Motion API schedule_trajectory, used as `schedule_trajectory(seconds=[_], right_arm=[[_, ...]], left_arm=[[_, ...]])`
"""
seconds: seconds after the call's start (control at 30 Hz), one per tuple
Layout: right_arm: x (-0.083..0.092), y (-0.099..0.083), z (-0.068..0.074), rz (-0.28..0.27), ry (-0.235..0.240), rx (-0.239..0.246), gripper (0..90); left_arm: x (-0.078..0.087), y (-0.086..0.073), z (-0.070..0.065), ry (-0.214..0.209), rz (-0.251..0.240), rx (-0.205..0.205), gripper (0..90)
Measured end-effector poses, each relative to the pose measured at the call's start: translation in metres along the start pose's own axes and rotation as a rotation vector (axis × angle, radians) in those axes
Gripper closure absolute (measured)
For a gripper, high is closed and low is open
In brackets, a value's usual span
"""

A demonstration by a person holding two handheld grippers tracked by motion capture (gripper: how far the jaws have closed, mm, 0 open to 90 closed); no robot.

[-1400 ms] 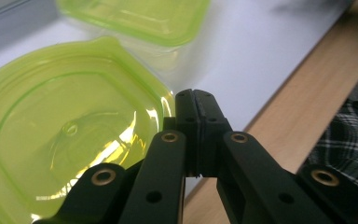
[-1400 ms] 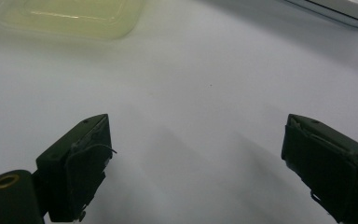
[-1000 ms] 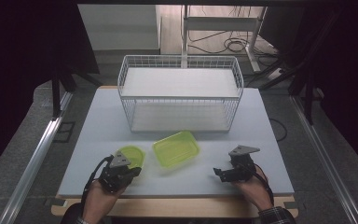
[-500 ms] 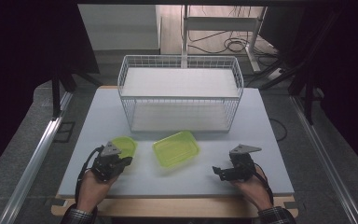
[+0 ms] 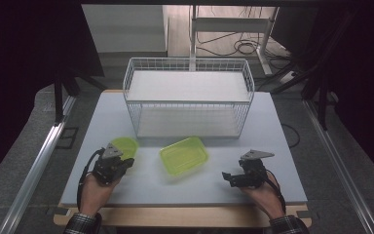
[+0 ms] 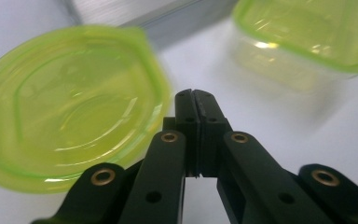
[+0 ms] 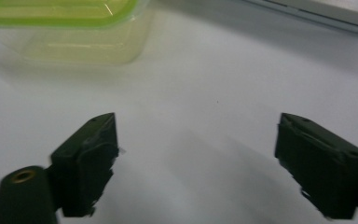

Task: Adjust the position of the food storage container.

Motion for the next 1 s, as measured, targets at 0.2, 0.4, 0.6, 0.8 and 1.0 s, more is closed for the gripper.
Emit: schedule_trajectory(seconds=[0.2, 0.4, 0.6, 0.8, 1.0], right_arm=[[0.002, 0.015, 0.005, -0.017, 0.047, 0.001, 48.4], [-0.01, 0.031, 0.009, -0.008, 0.081, 0.052, 78.9], [-0.037, 0.058, 0.012, -0.04, 0.094, 0.09, 88.7], [-0.067, 0.068, 0.015, -0.002, 0.086, 0.113, 88.7], [-0.081, 0.057, 0.016, 0.039, 0.126, 0.08, 88.1]], left_arm=[[-0.012, 0.0, -0.028, -0.058, 0.008, -0.033, 89.1], [-0.029, -0.003, -0.039, -0.08, 0.038, -0.042, 89.1], [-0.043, -0.004, -0.041, -0.077, 0.053, -0.026, 89.3], [-0.055, -0.007, -0.042, -0.069, 0.074, -0.027, 89.4], [-0.066, -0.006, -0.042, -0.075, 0.087, -0.029, 89.2]])
Point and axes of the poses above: each handheld gripper's, and its own axes: x roughly backward along the jaws, y roughly out of its top, z roughly to its left, the point moved 9 cm from there along -x, roughly forward along the jaws, and after that the axes turned 13 degrees about -z, right-handed, at the moved point
